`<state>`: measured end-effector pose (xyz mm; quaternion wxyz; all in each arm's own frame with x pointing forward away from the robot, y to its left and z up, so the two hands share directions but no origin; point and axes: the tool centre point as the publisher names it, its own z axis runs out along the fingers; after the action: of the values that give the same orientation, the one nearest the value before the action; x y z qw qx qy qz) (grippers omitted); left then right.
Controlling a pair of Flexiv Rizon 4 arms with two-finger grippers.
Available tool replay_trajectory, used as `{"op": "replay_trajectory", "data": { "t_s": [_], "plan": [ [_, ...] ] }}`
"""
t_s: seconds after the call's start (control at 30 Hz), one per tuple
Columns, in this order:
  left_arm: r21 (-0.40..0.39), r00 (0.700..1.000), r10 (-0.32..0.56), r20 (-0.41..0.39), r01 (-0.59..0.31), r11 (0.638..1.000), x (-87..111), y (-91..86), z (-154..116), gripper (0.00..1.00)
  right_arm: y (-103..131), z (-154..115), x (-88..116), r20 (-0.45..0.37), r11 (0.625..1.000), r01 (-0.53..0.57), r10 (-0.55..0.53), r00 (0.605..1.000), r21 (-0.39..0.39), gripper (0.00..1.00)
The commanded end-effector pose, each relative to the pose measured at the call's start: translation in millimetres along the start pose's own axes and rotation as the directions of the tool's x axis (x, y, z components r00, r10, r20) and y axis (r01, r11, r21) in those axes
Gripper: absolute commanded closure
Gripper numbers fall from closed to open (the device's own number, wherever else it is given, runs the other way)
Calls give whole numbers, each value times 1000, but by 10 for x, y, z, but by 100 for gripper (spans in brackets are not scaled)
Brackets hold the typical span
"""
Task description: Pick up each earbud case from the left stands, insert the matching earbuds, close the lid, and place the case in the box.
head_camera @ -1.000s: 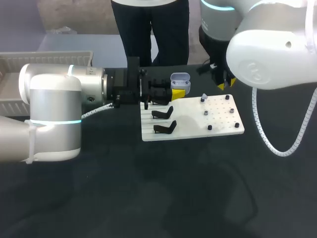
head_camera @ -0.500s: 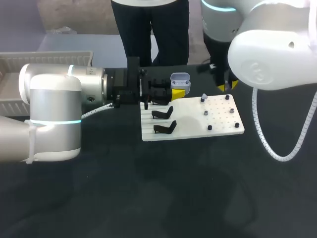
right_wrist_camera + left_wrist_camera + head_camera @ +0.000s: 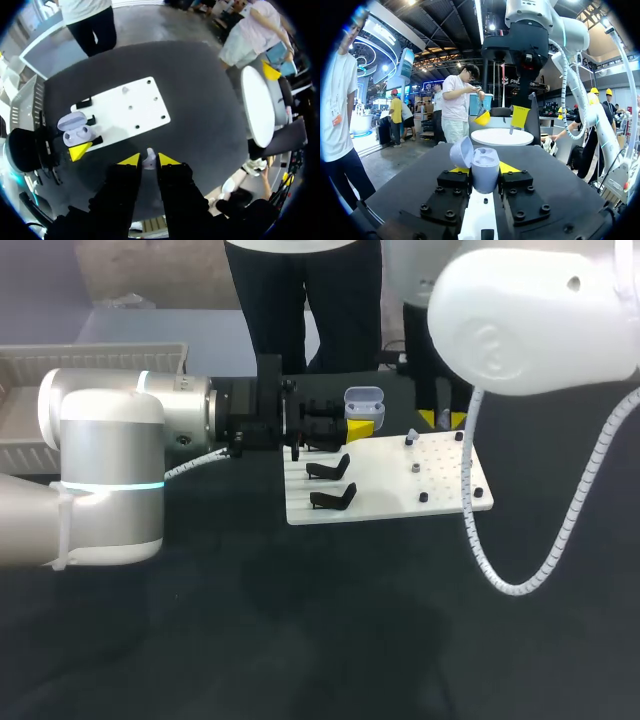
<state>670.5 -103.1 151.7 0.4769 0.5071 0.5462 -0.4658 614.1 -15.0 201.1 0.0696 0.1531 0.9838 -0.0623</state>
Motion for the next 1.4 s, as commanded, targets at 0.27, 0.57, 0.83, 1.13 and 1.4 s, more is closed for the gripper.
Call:
{"op": "replay_trajectory", "data": {
  "t_s": [0.27,0.57,0.83,1.13,1.4],
  "plan": [
    [-8,1000,5,7,-5,1000,13,-18,2,100,146,-77,11,-31,951,-306,305,952,-49,100],
    [-8,1000,5,7,-5,1000,13,-18,2,100,146,-77,11,-31,951,-306,305,952,-49,100],
    [-8,1000,5,7,-5,1000,13,-18,2,100,346,-339,-25,-105,933,-349,339,935,-93,100],
    [-8,1000,5,7,-5,1000,13,-18,2,100,666,-512,-69,-90,939,-334,327,941,-82,100],
    [-8,1000,5,7,-5,1000,13,-18,2,100,810,-386,-126,-91,950,-304,297,951,-72,100]
  ]
}}
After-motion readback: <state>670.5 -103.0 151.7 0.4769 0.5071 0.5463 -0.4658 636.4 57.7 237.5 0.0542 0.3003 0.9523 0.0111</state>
